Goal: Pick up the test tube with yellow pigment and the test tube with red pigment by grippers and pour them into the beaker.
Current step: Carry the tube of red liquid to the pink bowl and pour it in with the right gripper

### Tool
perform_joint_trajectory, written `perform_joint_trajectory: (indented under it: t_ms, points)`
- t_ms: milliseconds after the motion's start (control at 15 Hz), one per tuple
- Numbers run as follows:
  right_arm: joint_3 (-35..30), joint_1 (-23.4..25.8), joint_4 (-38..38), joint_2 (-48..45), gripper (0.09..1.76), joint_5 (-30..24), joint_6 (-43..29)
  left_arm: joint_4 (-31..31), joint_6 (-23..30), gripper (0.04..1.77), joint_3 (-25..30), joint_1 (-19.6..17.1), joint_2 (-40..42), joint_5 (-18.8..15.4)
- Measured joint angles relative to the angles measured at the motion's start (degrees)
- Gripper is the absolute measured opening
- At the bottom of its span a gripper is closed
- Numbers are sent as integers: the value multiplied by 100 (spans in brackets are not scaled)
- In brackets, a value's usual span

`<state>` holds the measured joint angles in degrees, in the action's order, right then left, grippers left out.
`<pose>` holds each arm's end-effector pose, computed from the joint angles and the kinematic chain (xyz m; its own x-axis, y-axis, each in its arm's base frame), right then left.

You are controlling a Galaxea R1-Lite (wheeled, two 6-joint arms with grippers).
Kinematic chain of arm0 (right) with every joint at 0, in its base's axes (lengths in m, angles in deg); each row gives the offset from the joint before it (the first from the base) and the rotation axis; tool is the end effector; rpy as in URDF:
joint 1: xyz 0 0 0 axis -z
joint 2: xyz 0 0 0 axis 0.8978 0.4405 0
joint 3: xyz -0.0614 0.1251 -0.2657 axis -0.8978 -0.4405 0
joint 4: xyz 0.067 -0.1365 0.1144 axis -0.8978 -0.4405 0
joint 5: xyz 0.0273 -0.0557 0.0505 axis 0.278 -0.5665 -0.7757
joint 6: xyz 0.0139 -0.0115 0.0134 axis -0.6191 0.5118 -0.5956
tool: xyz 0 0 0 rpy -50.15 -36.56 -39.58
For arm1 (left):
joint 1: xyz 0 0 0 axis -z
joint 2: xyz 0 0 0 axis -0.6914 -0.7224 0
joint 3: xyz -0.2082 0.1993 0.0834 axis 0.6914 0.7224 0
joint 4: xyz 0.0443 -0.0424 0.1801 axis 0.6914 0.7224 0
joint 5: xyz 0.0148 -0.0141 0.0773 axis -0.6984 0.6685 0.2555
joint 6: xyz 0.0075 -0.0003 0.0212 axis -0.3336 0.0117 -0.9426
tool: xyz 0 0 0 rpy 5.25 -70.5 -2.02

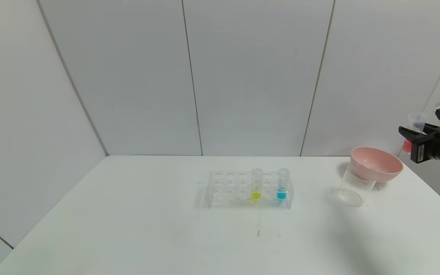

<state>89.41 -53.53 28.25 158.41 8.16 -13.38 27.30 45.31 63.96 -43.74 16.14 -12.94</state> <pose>0.2911 -0.0487 0.1945 0.9995 0.0139 -0.0277 -0.0231 0.9307 -0.3650 -0.0230 0.0000 0.0756 1.0000 -0.0019 0.0014 0.0019 1.0000 -0.0002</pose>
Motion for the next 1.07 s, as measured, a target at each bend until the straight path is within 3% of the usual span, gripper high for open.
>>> perform_joint_trajectory:
  t_ms: [133, 267, 800, 1067]
  points:
    - [254, 418, 16, 188, 52, -413, 666, 0, 0, 176, 0, 0, 0, 0]
    - [372, 536, 27, 389, 52, -450, 942, 0, 0, 176, 0, 0, 0, 0]
    - [355, 580, 519, 1075, 52, -460, 2467, 0, 0, 176, 0, 0, 0, 0]
    - [124, 558, 813, 1202, 52, -884, 3137, 0, 0, 176, 0, 0, 0, 0]
